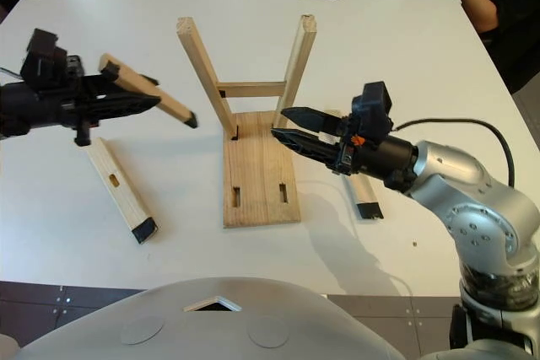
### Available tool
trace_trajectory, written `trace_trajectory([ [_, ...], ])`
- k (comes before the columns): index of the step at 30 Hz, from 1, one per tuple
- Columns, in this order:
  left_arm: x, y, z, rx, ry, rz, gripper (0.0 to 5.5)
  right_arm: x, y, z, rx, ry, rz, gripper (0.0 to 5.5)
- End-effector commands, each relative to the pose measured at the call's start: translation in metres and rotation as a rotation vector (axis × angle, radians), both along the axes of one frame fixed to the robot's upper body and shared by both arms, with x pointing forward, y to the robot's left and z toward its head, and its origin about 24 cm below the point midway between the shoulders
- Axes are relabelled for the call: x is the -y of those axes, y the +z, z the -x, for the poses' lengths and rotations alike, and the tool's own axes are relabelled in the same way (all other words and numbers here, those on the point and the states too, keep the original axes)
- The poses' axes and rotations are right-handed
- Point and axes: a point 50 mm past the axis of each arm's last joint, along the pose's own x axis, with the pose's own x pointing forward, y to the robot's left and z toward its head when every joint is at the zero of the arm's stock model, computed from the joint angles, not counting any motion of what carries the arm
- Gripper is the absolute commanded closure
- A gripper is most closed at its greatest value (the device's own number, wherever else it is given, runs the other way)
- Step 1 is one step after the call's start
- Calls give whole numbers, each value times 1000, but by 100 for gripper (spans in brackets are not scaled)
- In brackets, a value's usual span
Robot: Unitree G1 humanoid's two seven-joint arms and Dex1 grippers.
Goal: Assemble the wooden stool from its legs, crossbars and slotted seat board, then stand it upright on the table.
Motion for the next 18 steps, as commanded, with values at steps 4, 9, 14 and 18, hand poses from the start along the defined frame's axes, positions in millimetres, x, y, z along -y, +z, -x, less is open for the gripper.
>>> trace_trajectory([
  [4,-40,-14,17,-99,50,-200,421,12,-3,29,37,-215,29,359],
  [9,-45,-20,21,-132,38,-234,421,22,-3,34,58,-331,44,359],
  [14,-53,-22,19,-138,29,-296,421,25,-5,33,66,-376,59,359],
  [18,-61,-29,25,-177,16,-316,421,26,-8,32,62,-384,81,359],
])
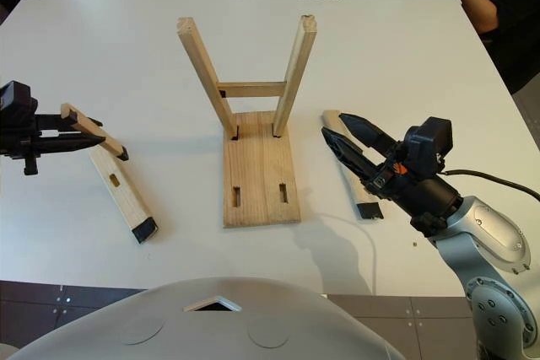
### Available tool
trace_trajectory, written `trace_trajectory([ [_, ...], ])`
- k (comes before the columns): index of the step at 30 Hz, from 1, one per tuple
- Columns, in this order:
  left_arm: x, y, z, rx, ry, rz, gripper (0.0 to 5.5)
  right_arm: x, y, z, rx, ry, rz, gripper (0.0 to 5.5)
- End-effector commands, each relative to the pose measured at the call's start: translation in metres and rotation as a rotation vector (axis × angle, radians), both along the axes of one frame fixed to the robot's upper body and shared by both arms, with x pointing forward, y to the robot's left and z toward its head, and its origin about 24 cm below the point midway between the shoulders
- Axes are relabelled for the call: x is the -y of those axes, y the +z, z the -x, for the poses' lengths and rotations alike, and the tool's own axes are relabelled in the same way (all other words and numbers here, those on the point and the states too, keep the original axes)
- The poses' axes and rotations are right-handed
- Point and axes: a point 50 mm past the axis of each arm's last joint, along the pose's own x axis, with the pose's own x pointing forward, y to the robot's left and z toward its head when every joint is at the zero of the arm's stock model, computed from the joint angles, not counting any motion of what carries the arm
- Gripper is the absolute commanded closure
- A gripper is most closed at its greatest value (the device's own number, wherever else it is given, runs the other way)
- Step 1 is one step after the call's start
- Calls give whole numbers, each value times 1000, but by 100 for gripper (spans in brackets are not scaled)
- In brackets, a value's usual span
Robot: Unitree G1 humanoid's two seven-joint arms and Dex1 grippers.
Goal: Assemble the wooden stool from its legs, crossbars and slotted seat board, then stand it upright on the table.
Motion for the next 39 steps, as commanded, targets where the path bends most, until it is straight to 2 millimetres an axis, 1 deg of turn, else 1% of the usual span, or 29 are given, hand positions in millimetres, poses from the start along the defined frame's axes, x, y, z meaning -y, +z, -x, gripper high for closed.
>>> trace_trajectory([
  [1,-10,-4,6,-45,-9,-51,421,1,-4,-1,-11,-16,18,359],
  [5,-28,-19,8,-78,12,-147,421,0,-8,-4,-20,-18,36,359],
  [9,-41,-23,6,-72,17,-211,421,-4,-10,-5,-22,-3,43,359],
  [13,-40,-30,6,-80,1,-198,421,-4,-10,-7,-16,-2,46,359],
  [17,-37,-40,11,-106,-27,-203,421,-4,-11,-8,-17,2,52,359],
  [19,-34,-46,11,-109,-27,-193,421,-3,-11,-8,-16,2,55,359],
  [22,-23,-49,6,-89,-28,-140,421,-4,-10,-10,-14,13,64,359],
  [28,8,-46,-4,-22,-35,-10,421,-3,-10,-14,-14,31,86,359],
  [31,17,-42,-5,-1,-60,9,421,-4,-11,-16,-14,44,92,359],
  [32,17,-40,-5,10,-71,-2,421,-4,-11,-16,-13,46,94,359],
  [36,20,-19,-13,65,-117,7,421,-3,-12,-17,-15,45,100,359],
  [39,30,-6,-19,103,-195,27,421,-5,-13,-17,-18,52,103,359],
])
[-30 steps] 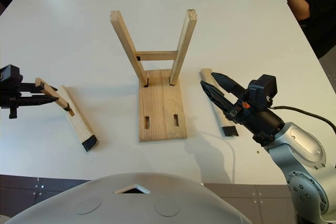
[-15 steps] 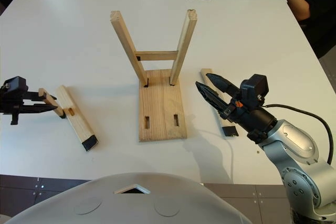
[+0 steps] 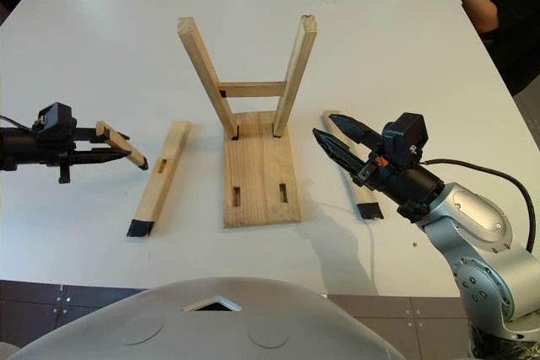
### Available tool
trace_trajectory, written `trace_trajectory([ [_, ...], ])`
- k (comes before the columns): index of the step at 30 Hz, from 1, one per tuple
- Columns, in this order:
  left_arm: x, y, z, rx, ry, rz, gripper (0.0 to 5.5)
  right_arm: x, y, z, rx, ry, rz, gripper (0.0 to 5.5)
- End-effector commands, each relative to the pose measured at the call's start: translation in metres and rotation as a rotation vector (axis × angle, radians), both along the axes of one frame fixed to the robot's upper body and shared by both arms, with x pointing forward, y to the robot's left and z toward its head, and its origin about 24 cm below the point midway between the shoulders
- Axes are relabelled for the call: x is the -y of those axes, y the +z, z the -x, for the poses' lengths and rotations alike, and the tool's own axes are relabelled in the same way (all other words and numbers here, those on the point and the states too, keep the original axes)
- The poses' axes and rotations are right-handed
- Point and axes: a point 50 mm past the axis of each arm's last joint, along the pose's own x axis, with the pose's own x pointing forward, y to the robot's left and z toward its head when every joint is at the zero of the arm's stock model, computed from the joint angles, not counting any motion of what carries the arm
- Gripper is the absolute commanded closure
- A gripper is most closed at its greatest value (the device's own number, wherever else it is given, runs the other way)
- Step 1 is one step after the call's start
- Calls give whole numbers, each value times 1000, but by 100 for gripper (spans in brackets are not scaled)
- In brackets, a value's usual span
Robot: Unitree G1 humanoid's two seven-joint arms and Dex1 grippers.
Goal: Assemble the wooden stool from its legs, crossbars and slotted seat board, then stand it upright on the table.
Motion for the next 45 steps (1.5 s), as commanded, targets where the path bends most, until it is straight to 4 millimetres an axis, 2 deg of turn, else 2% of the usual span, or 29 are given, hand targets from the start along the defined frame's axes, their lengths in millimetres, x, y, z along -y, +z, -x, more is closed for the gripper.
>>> trace_trajectory([
  [1,12,21,-6,52,-100,13,421,-2,-2,-2,-2,13,18,359],
  [5,20,18,-3,29,-177,4,421,-3,-2,-3,-6,24,23,359],
  [9,19,10,-3,10,-208,-27,421,-4,-3,-3,-11,37,27,359],
  [16,27,8,-5,51,-245,-8,421,-4,-2,-5,-12,60,34,359],
  [23,34,3,-17,80,-276,-27,421,-6,-2,-6,-15,70,36,359],
  [35,31,10,-24,91,-374,-92,421,-7,-3,-9,-11,77,35,359],
  [45,29,-13,-15,54,-441,-167,421,-7,-1,-9,-12,98,34,359],
])
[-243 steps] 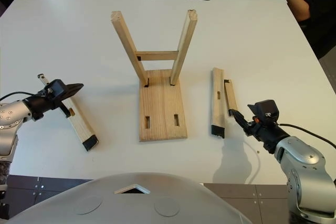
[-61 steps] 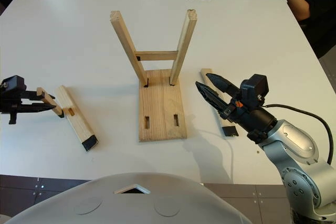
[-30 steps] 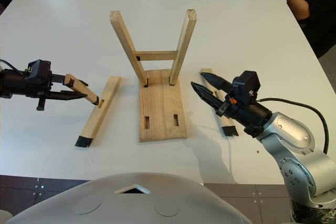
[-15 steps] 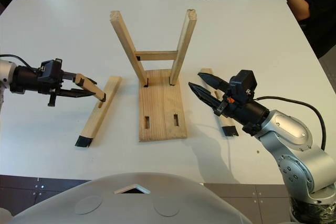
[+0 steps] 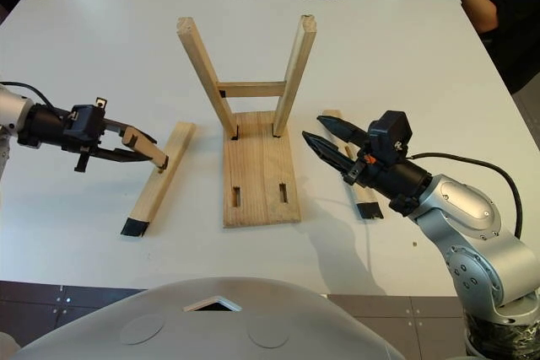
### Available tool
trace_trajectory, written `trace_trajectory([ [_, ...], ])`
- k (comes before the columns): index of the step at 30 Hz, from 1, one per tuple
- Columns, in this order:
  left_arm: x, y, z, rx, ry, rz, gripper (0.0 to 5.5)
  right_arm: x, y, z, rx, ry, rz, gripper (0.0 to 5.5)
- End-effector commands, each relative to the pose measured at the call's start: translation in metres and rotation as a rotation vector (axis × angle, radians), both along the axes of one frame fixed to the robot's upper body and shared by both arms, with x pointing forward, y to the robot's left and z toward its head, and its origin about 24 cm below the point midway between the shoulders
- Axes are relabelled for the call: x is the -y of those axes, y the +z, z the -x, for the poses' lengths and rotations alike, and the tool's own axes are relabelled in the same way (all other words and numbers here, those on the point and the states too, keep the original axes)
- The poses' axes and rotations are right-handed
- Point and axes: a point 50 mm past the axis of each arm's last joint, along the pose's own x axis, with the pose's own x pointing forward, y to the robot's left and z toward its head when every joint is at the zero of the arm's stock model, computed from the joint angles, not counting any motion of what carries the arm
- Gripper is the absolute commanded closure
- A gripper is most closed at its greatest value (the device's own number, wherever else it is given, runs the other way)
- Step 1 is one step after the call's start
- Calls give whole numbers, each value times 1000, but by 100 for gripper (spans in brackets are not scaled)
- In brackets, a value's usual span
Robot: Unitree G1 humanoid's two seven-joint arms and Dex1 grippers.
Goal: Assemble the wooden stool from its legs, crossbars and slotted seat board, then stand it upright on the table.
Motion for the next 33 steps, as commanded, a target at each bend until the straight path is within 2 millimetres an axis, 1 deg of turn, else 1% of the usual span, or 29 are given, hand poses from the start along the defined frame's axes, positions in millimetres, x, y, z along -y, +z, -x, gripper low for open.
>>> trace_trajectory([
  [1,-7,-7,4,0,-13,-64,421,0,2,-1,-4,24,17,359],
  [6,-4,5,-3,32,1,-27,421,1,2,-2,-7,33,22,359],
  [9,-6,8,-7,52,4,-43,421,1,2,-3,-5,33,23,359],
  [15,-8,0,-8,62,-21,-101,421,0,1,-3,-5,36,23,359],
  [21,-6,-6,-2,35,-45,-94,421,0,0,-2,-9,37,23,359],
  [30,-16,-12,4,-3,-63,-175,421,-1,-1,0,-10,28,19,359],
  [33,-17,-14,6,-51,-50,-160,421,-1,-1,0,-10,24,20,359],
])
